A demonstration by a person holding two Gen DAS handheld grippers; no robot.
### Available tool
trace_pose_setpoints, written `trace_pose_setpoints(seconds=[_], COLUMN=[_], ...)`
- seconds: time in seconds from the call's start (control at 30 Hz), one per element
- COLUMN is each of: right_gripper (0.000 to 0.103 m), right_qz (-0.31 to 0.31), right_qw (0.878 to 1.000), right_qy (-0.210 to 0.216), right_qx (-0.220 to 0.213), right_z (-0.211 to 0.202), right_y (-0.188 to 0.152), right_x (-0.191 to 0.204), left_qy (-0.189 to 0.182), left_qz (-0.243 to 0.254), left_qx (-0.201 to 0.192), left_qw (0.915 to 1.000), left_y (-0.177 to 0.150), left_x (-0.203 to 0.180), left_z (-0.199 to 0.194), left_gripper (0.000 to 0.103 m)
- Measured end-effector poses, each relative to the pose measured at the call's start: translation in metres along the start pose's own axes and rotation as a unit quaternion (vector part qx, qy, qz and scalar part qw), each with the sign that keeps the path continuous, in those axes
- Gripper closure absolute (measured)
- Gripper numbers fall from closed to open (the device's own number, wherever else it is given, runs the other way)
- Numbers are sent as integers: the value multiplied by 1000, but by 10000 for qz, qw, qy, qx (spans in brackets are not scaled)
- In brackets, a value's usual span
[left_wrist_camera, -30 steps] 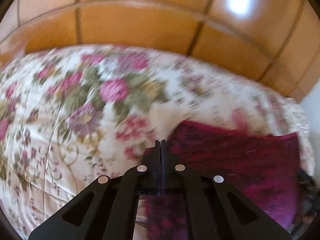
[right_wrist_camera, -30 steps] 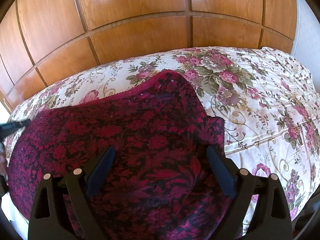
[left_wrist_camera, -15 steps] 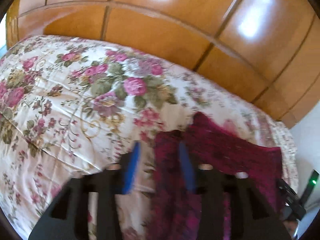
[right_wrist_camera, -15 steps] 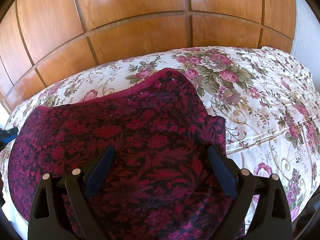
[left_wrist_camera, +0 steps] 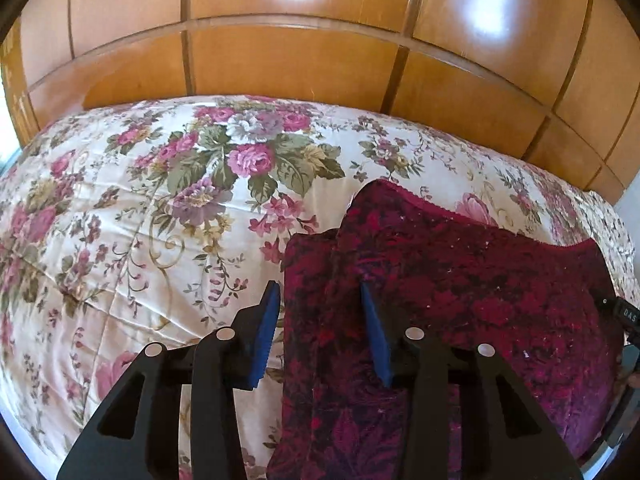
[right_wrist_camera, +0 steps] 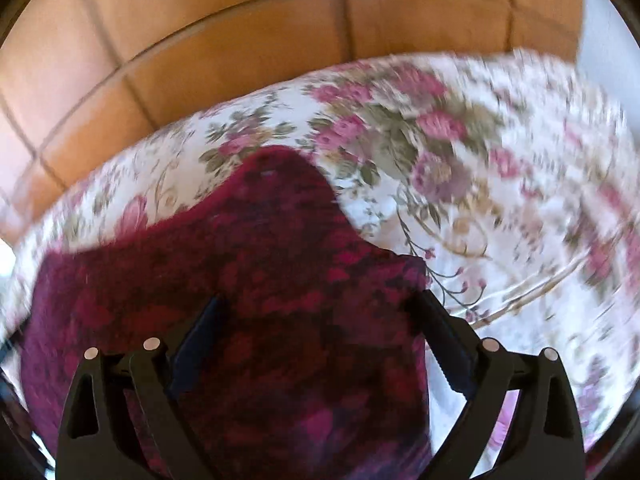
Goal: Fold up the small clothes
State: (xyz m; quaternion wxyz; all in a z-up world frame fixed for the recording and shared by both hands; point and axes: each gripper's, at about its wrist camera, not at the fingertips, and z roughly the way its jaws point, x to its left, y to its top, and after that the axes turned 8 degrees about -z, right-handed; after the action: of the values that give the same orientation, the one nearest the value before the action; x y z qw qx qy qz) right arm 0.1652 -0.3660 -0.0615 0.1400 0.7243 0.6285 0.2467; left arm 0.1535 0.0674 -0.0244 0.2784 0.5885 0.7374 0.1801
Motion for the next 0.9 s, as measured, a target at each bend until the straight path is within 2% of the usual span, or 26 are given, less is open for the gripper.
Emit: trace_pose_setpoints(seconds=[0.17, 0.33, 0.5, 0.7, 0.9], right_gripper=[8, 7, 3, 3, 2], right_qz=[135, 286, 369, 541, 672], right_qw=[9998, 9990, 9980, 9952, 9872], right_qy=[167, 346, 507, 814, 1419], right_qx=[-31, -13, 31, 99, 277], right_z=[-8, -16, -27, -38, -43], right_y=[-1, -4, -12, -26, -53], right_x=[-5, -12, -26, -44, -58], left_qy=[140, 5, -121, -225, -350], left_qz=[74, 36, 32, 67, 262], left_qx=[-419, -681, -738, -724, -746], left_qw=[9990, 9977, 9972, 9971, 9963], left_y=[1, 0, -6, -17, -25], left_x=[-4, -6, -10, -18, -32], left_z=[-25, -50, -64, -72, -79], left_gripper=[62, 62, 62, 62, 62])
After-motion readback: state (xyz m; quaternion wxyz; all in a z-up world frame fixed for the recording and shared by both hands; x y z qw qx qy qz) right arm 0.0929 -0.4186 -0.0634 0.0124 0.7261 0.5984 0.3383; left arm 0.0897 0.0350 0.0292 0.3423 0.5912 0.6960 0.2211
